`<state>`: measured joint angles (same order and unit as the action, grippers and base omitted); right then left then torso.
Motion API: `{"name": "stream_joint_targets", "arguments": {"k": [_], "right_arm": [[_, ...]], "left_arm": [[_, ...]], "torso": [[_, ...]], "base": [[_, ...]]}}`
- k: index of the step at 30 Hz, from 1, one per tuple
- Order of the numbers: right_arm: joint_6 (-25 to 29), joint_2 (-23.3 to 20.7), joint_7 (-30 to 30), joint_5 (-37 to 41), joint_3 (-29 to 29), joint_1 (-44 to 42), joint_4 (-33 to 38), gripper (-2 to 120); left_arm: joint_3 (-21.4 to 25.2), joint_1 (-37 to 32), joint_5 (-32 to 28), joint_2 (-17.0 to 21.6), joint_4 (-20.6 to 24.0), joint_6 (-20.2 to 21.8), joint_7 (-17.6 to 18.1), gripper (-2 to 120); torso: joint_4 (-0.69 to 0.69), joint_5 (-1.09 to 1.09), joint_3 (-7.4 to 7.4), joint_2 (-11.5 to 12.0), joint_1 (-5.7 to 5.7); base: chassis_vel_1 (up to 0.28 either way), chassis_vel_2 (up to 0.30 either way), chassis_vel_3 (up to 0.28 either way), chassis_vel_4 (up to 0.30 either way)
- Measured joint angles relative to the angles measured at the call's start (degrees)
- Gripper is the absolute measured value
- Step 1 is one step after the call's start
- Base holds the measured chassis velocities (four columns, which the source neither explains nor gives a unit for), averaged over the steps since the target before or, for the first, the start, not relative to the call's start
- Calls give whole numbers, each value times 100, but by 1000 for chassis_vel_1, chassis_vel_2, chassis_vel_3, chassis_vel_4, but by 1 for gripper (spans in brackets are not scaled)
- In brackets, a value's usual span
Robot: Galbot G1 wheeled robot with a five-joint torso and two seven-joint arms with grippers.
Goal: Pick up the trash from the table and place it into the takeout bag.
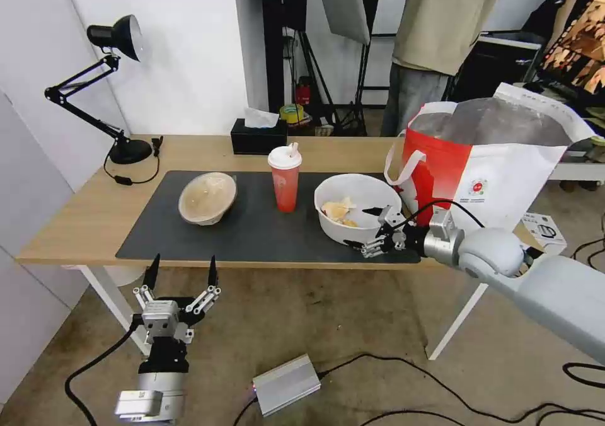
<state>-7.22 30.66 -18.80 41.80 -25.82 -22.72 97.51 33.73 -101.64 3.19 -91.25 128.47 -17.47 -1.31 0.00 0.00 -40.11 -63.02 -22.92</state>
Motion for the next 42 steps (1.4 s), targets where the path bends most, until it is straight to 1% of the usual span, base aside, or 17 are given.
{"name": "stream_joint_targets", "arguments": {"k": [17,30,31,32,33,37,38,41,42], "right_arm": [[46,304,17,-90,-166,174,-478,100],[44,418,-19,-172,-252,179,-659,99],[44,426,-23,-180,-252,174,-665,98],[45,436,-25,-185,-252,172,-671,94],[45,436,-25,-185,-252,172,-671,94],[48,477,-27,-197,-255,181,-715,76],[48,477,-27,-197,-255,181,-715,76],[53,488,-26,-197,-257,197,-741,63],[53,488,-26,-197,-257,197,-741,63]], "left_arm": [[-11,69,-3,9,-132,-12,-12,100],[-1,104,-41,18,-214,-17,-19,100],[0,104,-43,17,-217,-19,-19,100],[0,104,-47,18,-220,-21,-20,100],[0,104,-47,18,-220,-21,-20,100],[2,107,-55,12,-248,-43,-22,100],[2,107,-55,12,-248,-43,-22,100],[-5,107,-57,7,-273,-72,-24,100],[-5,107,-57,7,-273,-72,-24,100]], "torso": [[0,0,0,-2,1],[0,1,-1,0,0],[0,1,0,-1,0],[0,0,-1,0,0],[0,0,-1,0,0],[0,0,0,0,0],[0,0,0,0,0],[0,0,0,0,0],[0,0,0,0,0]], "base": [[0,0,0,0],[0,0,0,0],[0,0,0,0],[0,0,0,0],[0,0,0,0],[0,0,0,0],[0,0,0,0],[0,0,0,0],[0,0,0,0]]}}
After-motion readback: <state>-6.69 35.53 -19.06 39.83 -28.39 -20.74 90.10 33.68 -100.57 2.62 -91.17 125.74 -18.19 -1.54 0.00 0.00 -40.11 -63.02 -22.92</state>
